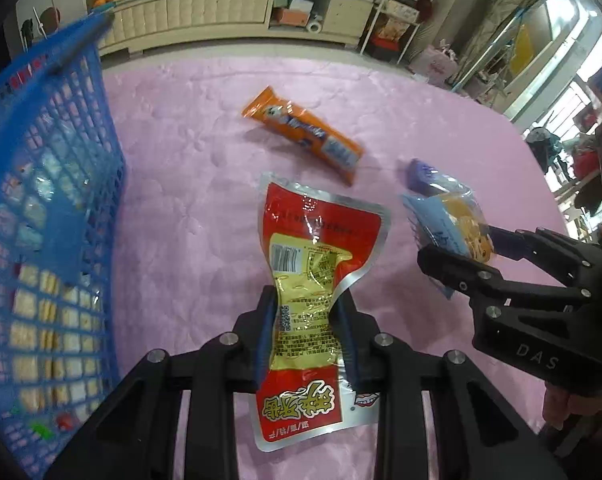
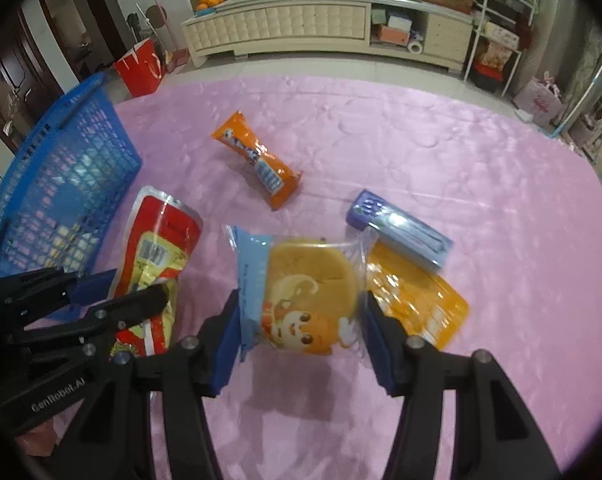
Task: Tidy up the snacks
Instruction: 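Carry both over the basket and open the left gripper while the right holds the bread bag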
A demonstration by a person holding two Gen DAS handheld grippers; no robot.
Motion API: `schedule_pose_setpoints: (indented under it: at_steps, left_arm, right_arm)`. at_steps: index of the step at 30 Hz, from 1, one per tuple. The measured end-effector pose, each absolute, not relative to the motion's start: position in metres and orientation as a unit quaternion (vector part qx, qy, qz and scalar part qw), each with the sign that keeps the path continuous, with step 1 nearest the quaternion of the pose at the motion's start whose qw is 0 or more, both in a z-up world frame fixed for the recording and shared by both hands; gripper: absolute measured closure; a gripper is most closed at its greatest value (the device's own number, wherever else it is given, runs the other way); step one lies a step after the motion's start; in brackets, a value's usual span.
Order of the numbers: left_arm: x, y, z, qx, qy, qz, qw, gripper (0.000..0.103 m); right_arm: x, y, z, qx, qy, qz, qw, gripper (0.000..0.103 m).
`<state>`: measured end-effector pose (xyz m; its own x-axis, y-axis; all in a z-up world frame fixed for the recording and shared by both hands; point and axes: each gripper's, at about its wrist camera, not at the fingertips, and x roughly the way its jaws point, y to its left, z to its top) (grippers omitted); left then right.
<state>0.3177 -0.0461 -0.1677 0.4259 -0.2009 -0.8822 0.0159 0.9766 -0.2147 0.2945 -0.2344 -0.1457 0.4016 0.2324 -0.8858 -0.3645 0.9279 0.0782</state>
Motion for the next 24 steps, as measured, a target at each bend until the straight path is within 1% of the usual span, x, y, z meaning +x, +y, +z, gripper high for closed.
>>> schedule_pose_setpoints:
  at_steps: [7,15,18,24]
  left_arm:
    - [0.286,-0.045,-0.122,-0.082,0.497,-0.078,0.861,0.077]
    - [0.248,-0.024,-0.062,-0.064,0.449,-0.093,0.886,0.077]
    - [0.232,-0.013,-0.042,-0.045,0.434,-0.092,0.895,0.077]
    - [0.211,0.028,-0.021,-0.056,0.419,-0.075,0.903,0.077]
  right_arm:
    - [0.261,-0.240,-0.099,-0.055,0.488,0.175,0.854,0.042]
    - [0.220,-0.213,-0.040,-0.064,0.436,0.191,0.877,0.042]
    - [0.211,-0.199,-0.031,-0.073,0.427,0.192,0.881,0.042]
    - [0.200,-0.171,-0.019,-0.066,0.413,0.215,0.882,0.042]
